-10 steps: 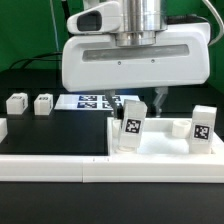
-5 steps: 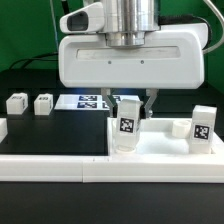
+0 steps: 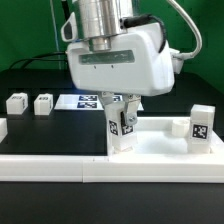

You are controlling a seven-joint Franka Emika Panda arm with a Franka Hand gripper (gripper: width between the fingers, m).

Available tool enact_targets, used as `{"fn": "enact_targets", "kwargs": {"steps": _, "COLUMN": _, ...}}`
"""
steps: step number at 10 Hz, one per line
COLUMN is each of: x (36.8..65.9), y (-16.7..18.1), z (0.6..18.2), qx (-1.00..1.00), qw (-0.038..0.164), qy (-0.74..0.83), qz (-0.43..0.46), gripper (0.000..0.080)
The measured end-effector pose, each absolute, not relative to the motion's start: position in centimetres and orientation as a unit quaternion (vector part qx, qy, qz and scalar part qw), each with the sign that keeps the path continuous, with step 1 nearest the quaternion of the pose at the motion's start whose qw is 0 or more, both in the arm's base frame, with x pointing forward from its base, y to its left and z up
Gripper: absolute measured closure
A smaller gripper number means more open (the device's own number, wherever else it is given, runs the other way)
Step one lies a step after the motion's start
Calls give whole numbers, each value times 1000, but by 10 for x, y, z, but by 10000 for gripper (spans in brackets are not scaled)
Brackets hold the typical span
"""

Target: Assemble square table

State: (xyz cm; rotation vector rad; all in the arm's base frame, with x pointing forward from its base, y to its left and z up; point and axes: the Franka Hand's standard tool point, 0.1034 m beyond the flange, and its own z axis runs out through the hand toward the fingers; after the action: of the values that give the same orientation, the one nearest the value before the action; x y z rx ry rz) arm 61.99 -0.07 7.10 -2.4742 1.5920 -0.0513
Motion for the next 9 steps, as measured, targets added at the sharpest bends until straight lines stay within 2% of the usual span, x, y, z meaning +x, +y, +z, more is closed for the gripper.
{"fn": "enact_targets", "kwargs": {"steps": 2, "x": 619, "y": 14, "z": 69, "qx": -723, "qw": 115, "qy": 681, "qz": 18, "gripper": 506}}
{"fn": "enact_targets", "kwargs": {"steps": 5, "x": 619, "y": 14, "z": 70, "qx": -719, "qw": 117, "qy": 685, "qz": 19, "gripper": 506}}
{"fn": "enact_targets", "kwargs": {"steps": 6, "x": 616, "y": 11, "z": 72, "qx": -765, "qw": 118, "qy": 633, "qz": 10, "gripper": 324}}
{"fn": "enact_targets", "kwargs": {"steps": 7, "x": 613, "y": 10, "z": 71, "qx": -802, "qw": 111, "qy": 586, "qz": 4, "gripper": 210}}
{"fn": "enact_targets", "kwargs": {"steps": 8, "x": 613, "y": 10, "z": 70, "qx": -849, "qw": 105, "qy": 518, "qz": -6, "gripper": 210}}
{"fn": "enact_targets", "kwargs": {"steps": 9, "x": 613, "y": 9, "z": 69, "qx": -860, "qw": 104, "qy": 500, "qz": -8, "gripper": 162}}
